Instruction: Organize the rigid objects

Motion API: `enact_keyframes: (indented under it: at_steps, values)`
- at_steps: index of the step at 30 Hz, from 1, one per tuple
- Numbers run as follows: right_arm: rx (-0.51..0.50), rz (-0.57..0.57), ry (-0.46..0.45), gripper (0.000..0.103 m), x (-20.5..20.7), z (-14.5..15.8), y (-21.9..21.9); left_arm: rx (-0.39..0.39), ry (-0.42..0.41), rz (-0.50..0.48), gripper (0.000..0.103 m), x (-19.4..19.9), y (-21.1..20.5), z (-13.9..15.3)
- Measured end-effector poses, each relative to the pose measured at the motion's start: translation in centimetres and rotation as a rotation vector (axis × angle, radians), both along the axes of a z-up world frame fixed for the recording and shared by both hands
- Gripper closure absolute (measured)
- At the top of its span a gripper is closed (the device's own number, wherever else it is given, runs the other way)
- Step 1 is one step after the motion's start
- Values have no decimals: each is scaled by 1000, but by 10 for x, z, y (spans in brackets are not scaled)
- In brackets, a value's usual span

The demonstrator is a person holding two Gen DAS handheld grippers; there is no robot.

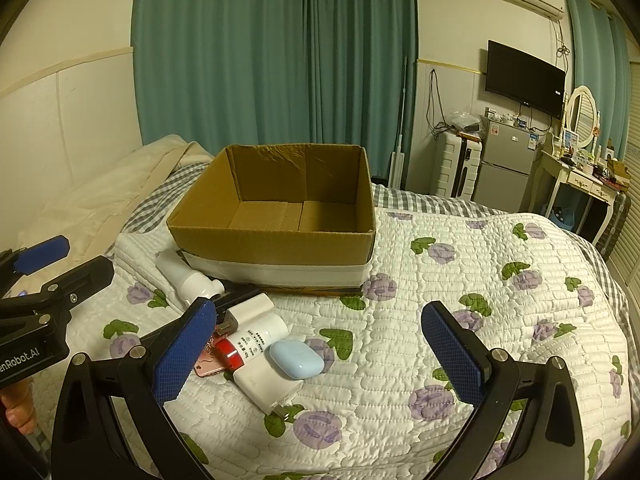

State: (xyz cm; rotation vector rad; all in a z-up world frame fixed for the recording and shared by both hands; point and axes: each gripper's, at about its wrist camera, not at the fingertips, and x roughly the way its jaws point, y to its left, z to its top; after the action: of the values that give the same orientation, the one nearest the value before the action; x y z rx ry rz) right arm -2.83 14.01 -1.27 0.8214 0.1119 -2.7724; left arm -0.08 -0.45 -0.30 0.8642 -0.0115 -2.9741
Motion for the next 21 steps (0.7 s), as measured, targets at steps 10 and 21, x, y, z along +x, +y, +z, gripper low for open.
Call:
enact_keyframes:
  at_steps: [10, 21]
  values:
    - [0, 1, -1, 0, 1, 0, -2, -1, 2, 0, 22, 0, 0, 0]
    - [11, -1, -31, 0, -8, -8, 0, 2, -53, -23, 22, -12, 2, -21]
